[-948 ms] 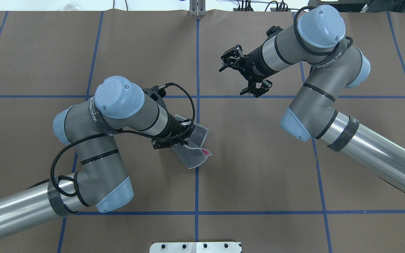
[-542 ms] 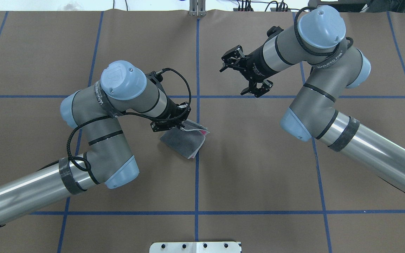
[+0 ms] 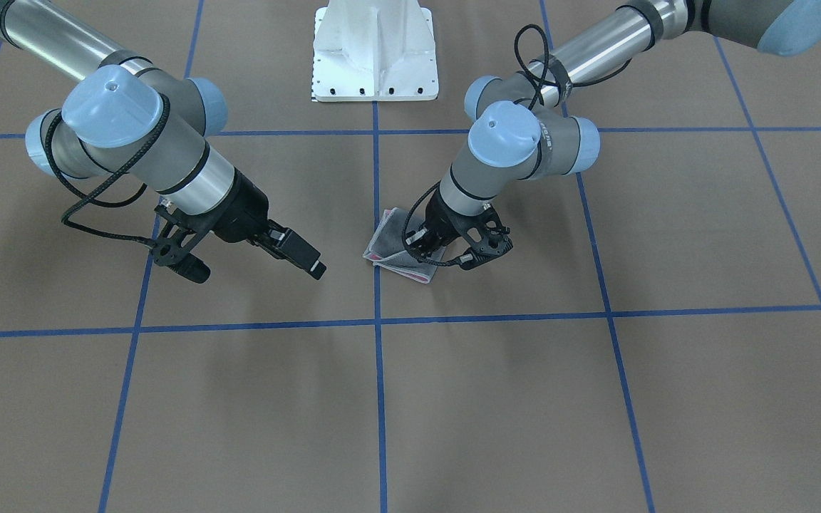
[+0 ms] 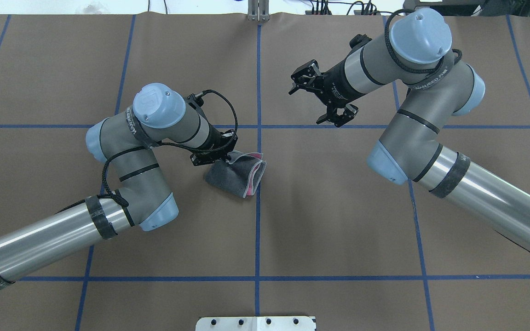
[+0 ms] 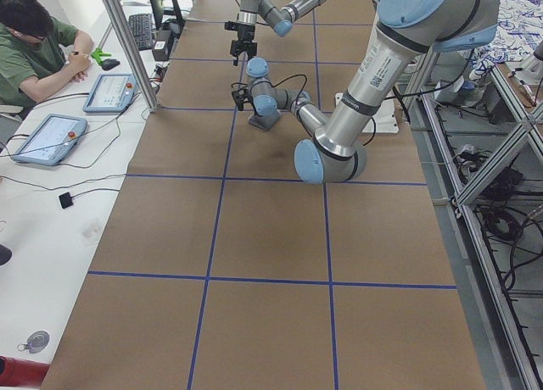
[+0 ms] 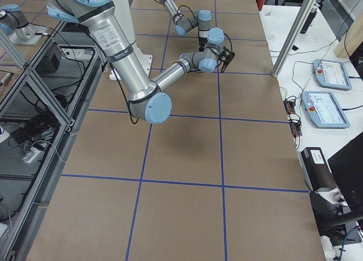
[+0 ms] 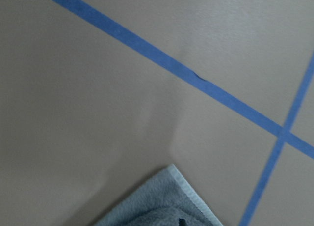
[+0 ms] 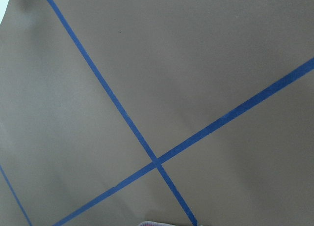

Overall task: Fold towel twice with both arms
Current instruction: 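Lift the strip end with the left gripper and fold it toward the far end, then lay the folded end down, open the left gripper and raise it away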

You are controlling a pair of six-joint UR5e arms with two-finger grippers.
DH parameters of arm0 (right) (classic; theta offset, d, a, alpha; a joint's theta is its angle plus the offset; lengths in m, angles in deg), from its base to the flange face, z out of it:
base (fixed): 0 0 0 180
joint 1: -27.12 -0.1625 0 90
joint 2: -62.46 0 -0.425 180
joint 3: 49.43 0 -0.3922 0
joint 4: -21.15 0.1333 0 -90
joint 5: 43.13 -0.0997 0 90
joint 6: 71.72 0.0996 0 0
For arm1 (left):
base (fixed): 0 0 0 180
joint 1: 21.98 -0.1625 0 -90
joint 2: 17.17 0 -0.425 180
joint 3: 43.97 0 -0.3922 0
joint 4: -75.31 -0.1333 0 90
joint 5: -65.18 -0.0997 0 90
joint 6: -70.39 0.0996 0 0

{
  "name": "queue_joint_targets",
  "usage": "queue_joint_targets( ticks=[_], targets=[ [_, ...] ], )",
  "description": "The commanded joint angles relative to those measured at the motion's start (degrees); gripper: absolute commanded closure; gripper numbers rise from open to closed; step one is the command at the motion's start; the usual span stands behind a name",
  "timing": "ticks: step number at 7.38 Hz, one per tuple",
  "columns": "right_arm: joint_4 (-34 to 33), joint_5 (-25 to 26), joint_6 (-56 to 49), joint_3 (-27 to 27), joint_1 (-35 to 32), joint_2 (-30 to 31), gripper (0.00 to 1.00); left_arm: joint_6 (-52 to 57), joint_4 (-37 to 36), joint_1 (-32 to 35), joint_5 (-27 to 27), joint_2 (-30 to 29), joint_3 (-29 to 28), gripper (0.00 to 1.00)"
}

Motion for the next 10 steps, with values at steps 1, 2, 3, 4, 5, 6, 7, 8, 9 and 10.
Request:
queue_joint_targets(
  ticks=[1,2,3,4,5,6,7,8,9,10],
  targets=[
    [0.09,0.00,-0.09,-0.31,-0.02,0.00,0.00,-0.08,0.66,0.41,0.02,-0.01,-0.53,0.97],
    [0.00,0.00,-0.09,-0.31,-0.02,0.00,0.00,-0.17,0.75,1.11,0.02,-0.01,-0.53,0.69],
    [0.09,0.00,-0.09,-0.31,-0.02,0.00,0.00,-0.26,1.45,1.20,0.02,-0.01,-0.53,0.01],
    [0.09,0.00,-0.09,-0.31,-0.02,0.00,0.00,-0.26,1.54,1.29,0.02,-0.01,-0.35,0.00],
    [0.09,0.00,-0.35,-0.31,-0.02,0.00,0.00,-0.35,1.55,1.47,0.02,-0.01,-0.35,0.00],
    [0.09,0.00,-0.35,-0.31,-0.02,0.09,0.00,-0.96,1.55,1.99,0.02,-0.10,-0.27,0.00],
    [0.00,0.00,-0.35,-0.31,-0.02,0.09,0.00,-1.74,1.63,3.04,0.02,-0.80,-0.18,0.00],
    [0.00,0.00,-0.35,-0.31,-0.02,0.09,0.00,-1.75,1.63,3.66,0.10,-1.07,-0.18,0.00],
    [0.00,0.00,-0.44,-0.31,-0.02,0.17,0.00,-1.75,1.63,3.93,0.19,-1.07,-0.18,0.00],
    [0.00,0.00,-0.79,-0.31,-0.02,0.35,0.00,-1.75,1.55,4.28,0.19,-1.50,-0.26,0.00]
  ],
)
